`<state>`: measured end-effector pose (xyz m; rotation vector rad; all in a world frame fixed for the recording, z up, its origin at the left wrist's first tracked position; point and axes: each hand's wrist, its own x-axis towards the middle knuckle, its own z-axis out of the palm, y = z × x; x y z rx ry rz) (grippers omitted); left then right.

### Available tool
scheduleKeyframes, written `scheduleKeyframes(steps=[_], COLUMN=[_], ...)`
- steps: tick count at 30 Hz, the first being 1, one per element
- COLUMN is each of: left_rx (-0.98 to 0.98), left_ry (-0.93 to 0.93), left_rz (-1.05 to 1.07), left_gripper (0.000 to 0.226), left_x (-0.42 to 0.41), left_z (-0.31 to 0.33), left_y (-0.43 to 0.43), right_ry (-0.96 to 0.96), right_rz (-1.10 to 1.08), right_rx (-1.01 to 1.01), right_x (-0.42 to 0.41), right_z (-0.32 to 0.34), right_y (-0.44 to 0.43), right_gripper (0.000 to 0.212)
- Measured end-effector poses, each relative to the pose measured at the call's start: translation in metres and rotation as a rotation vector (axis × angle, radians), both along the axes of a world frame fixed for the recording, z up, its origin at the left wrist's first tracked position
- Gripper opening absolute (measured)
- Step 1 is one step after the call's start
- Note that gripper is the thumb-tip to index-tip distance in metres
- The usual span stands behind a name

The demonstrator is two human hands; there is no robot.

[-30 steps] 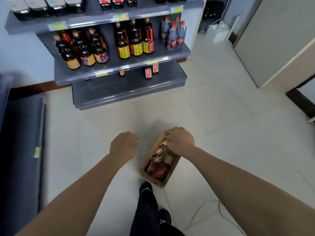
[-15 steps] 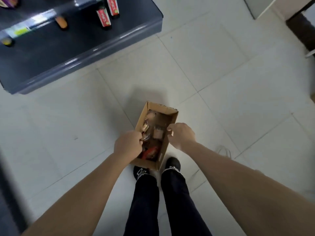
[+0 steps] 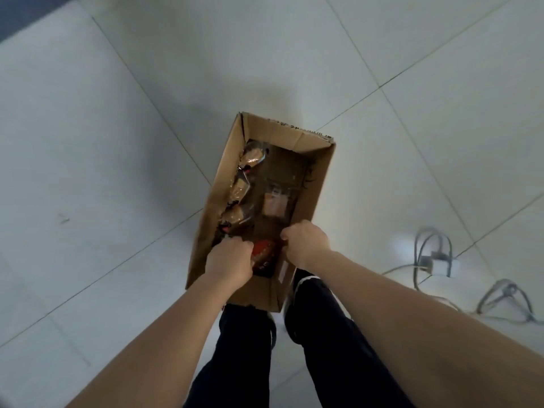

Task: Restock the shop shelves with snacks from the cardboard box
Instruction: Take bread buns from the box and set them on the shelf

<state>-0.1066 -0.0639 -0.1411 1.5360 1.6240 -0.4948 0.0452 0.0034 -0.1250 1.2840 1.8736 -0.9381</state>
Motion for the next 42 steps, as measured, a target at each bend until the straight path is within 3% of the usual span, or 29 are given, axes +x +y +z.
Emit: scheduleKeyframes(steps=[6, 11, 17, 20, 21, 23, 26, 30, 35, 39, 42], left_rx=[-0.143, -0.268, -0.176, -0.14, -0.145, -0.172, -0.221, -0.226, -0.243, -0.246, -0.2], left_ry=[0.002, -0.081, -0.131, -0.195, -0.207, -0.198, -0.205, -0.217, -0.269, -0.305, -0.332], left_rz=[0.054, 0.162, 0.53, 0.71, 0.728, 0.754, 0.827, 0.836, 0.846, 0.885, 0.936], left_gripper=[0.021, 0.044, 0.07, 0.073, 0.074, 0.074, 0.072, 0.071, 0.072, 0.073, 0.07], left_x=[0.005, 0.004, 0.0, -0.007, -0.009, -0.013, -0.022, -0.029, -0.034, -0.034, -0.032], left_z=[-0.082, -0.123, -0.121, -0.113, -0.11, -0.106, -0.106, -0.106, -0.09, -0.047, -0.005], left_y=[-0.011, -0.025, -0.019, -0.015, -0.015, -0.016, -0.017, -0.014, -0.012, -0.012, -0.005], right_ry=[0.02, 0.001, 0.309, 0.449, 0.444, 0.353, 0.228, 0.112, 0.253, 0.261, 0.286], right_rz=[0.285, 0.375, 0.083, -0.424, -0.506, -0.369, -0.219, -0.192, -0.505, -0.722, -0.834], right_rx=[-0.021, -0.003, -0.014, -0.069, -0.06, -0.036, -0.113, -0.04, 0.036, 0.123, 0.131], right_x=[-0.019, -0.031, -0.033, -0.038, -0.044, -0.059, -0.075, -0.076, -0.055, -0.034, -0.022], right_z=[-0.091, -0.128, -0.117, -0.114, -0.117, -0.125, -0.147, -0.165, -0.137, -0.095, -0.055], right_y=[-0.015, -0.018, -0.001, 0.019, 0.025, 0.034, 0.034, 0.027, 0.016, 0.015, 0.02], right_gripper=[0.028, 0.027, 0.018, 0.027, 0.027, 0.022, 0.043, 0.03, 0.025, 0.029, 0.017])
